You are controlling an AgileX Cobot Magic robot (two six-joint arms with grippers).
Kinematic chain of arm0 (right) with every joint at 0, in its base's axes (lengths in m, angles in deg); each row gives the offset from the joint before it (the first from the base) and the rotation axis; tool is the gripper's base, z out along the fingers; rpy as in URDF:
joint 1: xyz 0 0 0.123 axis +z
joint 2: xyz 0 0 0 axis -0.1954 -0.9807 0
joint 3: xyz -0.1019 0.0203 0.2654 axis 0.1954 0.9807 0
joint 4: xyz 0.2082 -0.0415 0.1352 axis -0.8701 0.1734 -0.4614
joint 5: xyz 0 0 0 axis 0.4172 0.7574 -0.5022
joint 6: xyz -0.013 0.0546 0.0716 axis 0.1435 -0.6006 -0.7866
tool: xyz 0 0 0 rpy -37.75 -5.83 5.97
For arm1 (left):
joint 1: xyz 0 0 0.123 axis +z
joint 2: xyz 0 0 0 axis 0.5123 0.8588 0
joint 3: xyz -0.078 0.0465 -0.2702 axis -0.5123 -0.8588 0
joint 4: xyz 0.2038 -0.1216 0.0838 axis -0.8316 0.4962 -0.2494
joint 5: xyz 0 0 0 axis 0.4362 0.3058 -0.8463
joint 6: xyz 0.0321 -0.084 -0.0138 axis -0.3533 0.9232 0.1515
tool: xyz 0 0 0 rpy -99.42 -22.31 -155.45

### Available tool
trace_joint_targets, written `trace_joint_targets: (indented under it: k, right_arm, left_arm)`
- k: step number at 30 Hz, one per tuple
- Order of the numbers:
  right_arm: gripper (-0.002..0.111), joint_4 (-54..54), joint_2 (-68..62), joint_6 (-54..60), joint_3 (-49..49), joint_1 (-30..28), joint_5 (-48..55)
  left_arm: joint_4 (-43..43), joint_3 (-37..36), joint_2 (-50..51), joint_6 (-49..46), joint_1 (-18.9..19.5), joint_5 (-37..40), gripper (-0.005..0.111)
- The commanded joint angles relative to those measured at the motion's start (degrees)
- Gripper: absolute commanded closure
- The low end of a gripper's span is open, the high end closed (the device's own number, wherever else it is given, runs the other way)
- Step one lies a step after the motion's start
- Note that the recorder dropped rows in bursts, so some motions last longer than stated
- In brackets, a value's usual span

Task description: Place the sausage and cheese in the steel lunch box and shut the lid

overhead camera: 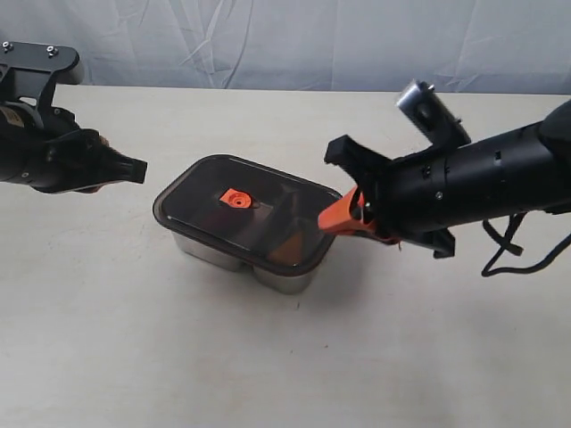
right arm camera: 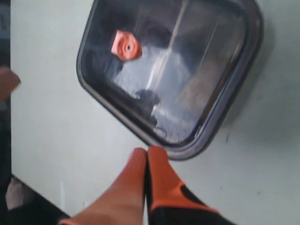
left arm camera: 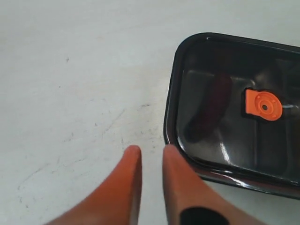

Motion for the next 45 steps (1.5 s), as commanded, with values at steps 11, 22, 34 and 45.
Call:
trace_joint_targets:
  k: [11,22,34,45]
  right_arm:
    - [0.109,0.9,-7.6,0.1,-0.3,7.4,5.5]
    - [0.109,0.9,-9.7,0.1,-0.3,7.4,-3.9]
    - [0.109,1.2,-9.8,0.1,-0.4,7.4,-10.4]
    - [0.109,8.6,-6.2,0.5,-10.7,7.3,-10.9]
  left_arm:
    - [0.8,-0.2,0.2,-0.1,0.1,-1.1,0.107]
    - [0.8,-0.2,0.2,-0.1,0.1,-1.0,0.107]
    - [0.8,-0.2,0.2,-0.1,0.1,-1.0,0.107]
    - [8.1,-0.2,0.7,-12.1,-0.2,2.2,0.107]
